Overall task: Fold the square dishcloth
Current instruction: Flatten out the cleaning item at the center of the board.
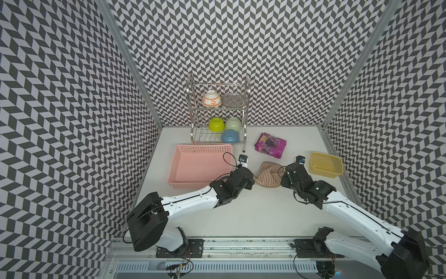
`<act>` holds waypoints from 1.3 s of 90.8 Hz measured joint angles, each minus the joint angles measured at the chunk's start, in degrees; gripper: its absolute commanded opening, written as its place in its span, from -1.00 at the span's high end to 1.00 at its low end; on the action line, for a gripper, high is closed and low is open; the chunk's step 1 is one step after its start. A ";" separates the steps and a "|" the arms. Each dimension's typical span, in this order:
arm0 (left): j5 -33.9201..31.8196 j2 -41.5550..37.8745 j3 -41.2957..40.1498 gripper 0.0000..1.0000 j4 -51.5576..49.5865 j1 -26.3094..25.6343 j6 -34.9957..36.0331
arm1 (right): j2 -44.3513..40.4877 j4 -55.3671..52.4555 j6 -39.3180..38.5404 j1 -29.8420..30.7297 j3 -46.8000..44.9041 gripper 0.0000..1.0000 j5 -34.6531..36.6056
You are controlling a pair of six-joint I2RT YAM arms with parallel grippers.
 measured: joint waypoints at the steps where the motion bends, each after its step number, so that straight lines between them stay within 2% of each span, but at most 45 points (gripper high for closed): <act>1: -0.22 0.00 0.13 1.00 0.09 0.11 0.00 | 0.20 0.00 -0.13 -0.02 0.33 1.00 0.13; 15: -2.43 -0.02 1.84 1.00 1.40 2.03 0.02 | 3.87 -0.07 -2.36 -1.40 4.76 1.00 1.53; 30: -3.17 0.11 3.08 1.00 3.02 5.11 0.98 | 8.59 0.87 -5.27 -5.44 9.22 1.00 1.20; 51: -2.80 4.17 13.79 1.00 3.65 10.05 4.92 | 16.52 2.19 -9.51 -10.16 21.66 1.00 -0.70; 64: -2.45 3.52 14.91 1.00 4.46 10.73 6.23 | 17.57 2.47 -10.84 -10.21 25.22 1.00 -1.86; 71: -1.46 2.40 12.63 1.00 4.68 10.71 5.75 | 16.70 2.93 -10.86 -10.21 22.69 1.00 -3.06; 85: 2.67 -0.26 4.52 1.00 4.35 10.10 2.03 | 13.16 2.86 -9.88 -10.19 11.74 1.00 -6.84; 107: 5.22 -1.09 -7.74 1.00 3.61 3.19 -6.86 | 3.45 2.56 -5.97 -10.12 -5.66 1.00 -12.22; 118: 5.84 -1.81 -13.94 1.00 4.22 0.52 -11.87 | -0.44 2.82 -3.76 -10.08 -11.15 1.00 -14.91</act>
